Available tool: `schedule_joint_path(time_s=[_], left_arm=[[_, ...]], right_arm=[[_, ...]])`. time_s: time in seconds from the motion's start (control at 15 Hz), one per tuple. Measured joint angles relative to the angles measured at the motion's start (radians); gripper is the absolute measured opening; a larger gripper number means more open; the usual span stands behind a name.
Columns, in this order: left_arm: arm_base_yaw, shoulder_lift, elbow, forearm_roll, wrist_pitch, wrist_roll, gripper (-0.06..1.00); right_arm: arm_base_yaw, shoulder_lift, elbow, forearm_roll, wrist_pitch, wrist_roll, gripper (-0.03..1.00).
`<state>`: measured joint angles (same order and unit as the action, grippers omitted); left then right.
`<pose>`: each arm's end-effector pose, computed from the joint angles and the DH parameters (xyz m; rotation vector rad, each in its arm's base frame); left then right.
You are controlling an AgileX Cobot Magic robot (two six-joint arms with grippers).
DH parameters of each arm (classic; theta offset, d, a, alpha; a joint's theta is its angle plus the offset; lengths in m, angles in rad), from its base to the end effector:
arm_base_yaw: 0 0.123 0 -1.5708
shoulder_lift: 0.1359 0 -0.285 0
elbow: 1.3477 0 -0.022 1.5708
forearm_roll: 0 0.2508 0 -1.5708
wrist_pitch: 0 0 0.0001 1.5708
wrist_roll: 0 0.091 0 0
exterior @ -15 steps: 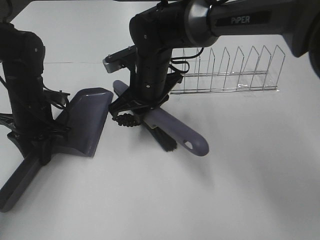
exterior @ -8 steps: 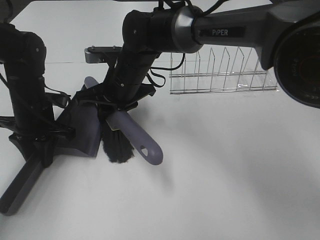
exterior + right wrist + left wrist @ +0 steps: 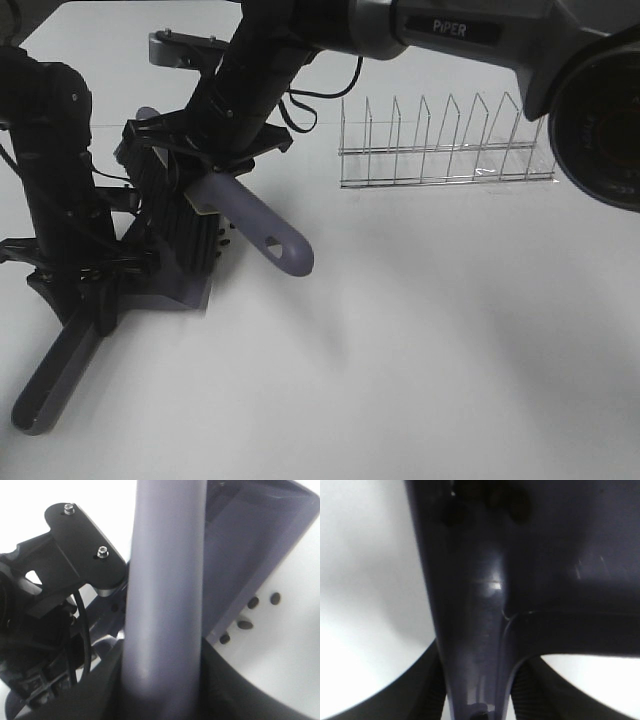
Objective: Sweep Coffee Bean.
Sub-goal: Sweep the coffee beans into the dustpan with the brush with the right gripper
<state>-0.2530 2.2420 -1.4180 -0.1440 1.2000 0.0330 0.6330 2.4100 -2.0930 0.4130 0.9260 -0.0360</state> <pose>0.3593 -0.1055 0.0836 -0.2880 -2.7477 0.1151 0.4045 0.3330 0.1698 -0.6722 2.6990 0.6849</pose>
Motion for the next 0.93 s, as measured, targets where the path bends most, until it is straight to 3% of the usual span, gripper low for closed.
schedule_joint_path(time_s=[0.27, 0.47, 0.53, 0.67, 0.93], left_arm=[[0.0, -0.03, 0.006, -0.014, -0.017, 0.005, 0.34], [0.025, -0.057, 0.013, -0.03, -0.054, 0.01, 0.34], [0.067, -0.101, 0.024, -0.026, -0.056, 0.011, 0.34], [0.1, -0.141, 0.053, 0.021, -0.056, 0.003, 0.34], [0.088, -0.144, 0.095, 0.151, -0.059, -0.064, 0.34]], right_arm=[[-0.065, -0.039, -0.037, -0.023, 0.131, 0.0, 0.31], [-0.109, -0.101, -0.037, -0.091, 0.218, 0.0, 0.31], [-0.127, -0.158, -0.037, -0.166, 0.274, 0.0, 0.31], [-0.132, -0.2, -0.043, -0.236, 0.297, 0.0, 0.31], [-0.133, -0.175, -0.045, -0.291, 0.299, 0.0, 0.31]])
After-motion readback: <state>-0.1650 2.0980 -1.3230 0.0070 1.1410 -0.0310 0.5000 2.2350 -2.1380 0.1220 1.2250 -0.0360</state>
